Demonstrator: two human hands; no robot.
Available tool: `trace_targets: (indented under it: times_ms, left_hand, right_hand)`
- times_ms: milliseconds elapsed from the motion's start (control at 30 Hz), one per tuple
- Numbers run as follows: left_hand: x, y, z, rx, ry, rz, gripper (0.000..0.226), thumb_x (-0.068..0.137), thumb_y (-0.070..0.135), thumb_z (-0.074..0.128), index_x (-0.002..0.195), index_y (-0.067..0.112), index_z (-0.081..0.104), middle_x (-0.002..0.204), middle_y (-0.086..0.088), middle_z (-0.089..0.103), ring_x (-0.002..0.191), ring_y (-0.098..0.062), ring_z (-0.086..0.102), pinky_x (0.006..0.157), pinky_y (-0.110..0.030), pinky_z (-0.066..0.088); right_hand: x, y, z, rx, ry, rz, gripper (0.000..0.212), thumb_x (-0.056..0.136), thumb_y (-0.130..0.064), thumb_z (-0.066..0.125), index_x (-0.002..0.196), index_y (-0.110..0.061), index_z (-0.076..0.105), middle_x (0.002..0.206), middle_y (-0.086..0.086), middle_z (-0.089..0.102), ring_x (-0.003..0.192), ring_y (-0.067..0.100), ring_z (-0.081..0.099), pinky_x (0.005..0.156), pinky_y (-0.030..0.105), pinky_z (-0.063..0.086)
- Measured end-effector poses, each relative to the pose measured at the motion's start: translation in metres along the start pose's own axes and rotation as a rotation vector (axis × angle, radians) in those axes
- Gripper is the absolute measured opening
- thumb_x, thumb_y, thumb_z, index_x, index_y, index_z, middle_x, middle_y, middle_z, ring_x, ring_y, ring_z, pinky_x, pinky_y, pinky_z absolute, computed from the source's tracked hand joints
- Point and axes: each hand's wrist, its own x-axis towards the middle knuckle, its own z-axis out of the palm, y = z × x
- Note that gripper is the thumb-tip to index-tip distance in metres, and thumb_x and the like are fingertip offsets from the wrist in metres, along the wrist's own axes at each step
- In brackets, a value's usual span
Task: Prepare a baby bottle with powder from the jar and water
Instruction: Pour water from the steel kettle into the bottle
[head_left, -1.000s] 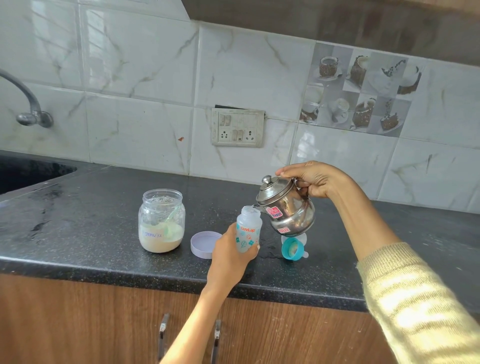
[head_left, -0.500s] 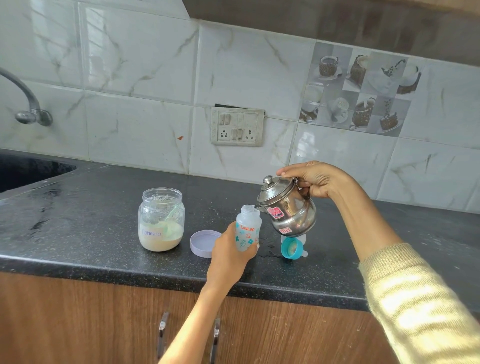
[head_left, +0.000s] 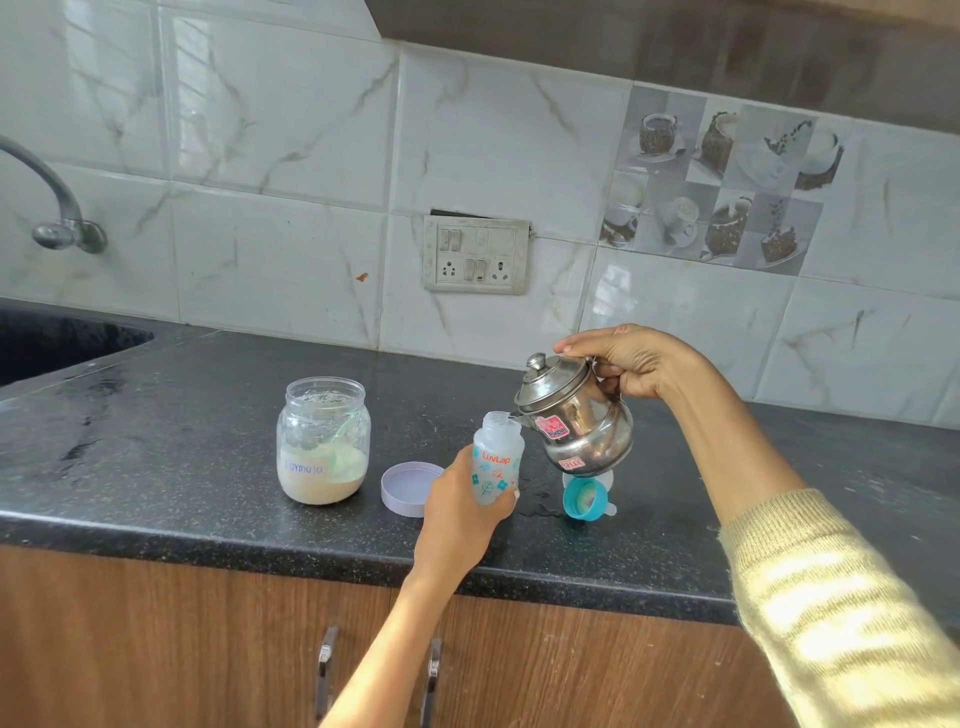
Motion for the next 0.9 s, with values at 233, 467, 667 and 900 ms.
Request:
trace_targets:
  times_ms: [233,467,667,900]
  left_hand:
    - [0.0009,-0.0016,0.001,-0.021,0.005,0.01,0.056,0.081,0.026,0.069,0.13,0.018,0.043,0.126,0.003,0.057,0.118,-0.016,0.052,0.087,-0.026,0.045]
    - [0.0015,-0.0025,0.0011,-0.006,-0.004,-0.01,0.062,0.08,0.027,0.07,0.134,0.018,0.04,0.131,0.002,0.055,0.122,-0.017,0.05,0.096,-0.034,0.047]
    - [0.0006,-0.002,0.0009,-0.002,-0.006,-0.007,0.063,0.081,0.026,0.069,0.135,0.018,0.038,0.133,0.002,0.053,0.123,-0.017,0.049,0.095,-0.031,0.045]
    - [0.001,-0.0014,0.001,-0.006,-0.006,-0.007,0.064,0.081,0.025,0.069,0.136,0.018,0.037,0.134,0.002,0.053,0.124,-0.016,0.048,0.096,-0.031,0.045]
  right_hand:
    - [0.0003,0.001,-0.0023,-0.004,0.006,-0.009,0.01,0.084,-0.003,0.064,0.082,-0.011,0.069,0.067,0.002,0.052,0.035,0.004,0.025,0.041,0.013,0.035]
    - [0.0036,0.0013,-0.0027,0.001,0.002,0.0,0.01,0.083,-0.002,0.065,0.082,-0.011,0.069,0.071,0.005,0.054,0.055,0.01,0.027,0.056,0.023,0.036]
    - [0.0015,-0.0008,-0.002,-0.024,0.001,-0.003,0.009,0.084,-0.003,0.063,0.085,-0.011,0.069,0.07,0.005,0.052,0.052,0.008,0.024,0.047,0.019,0.036]
    - [0.005,0.0001,-0.0035,-0.021,0.005,0.005,0.009,0.082,-0.003,0.066,0.083,-0.011,0.07,0.073,0.006,0.056,0.057,0.01,0.03,0.053,0.022,0.038]
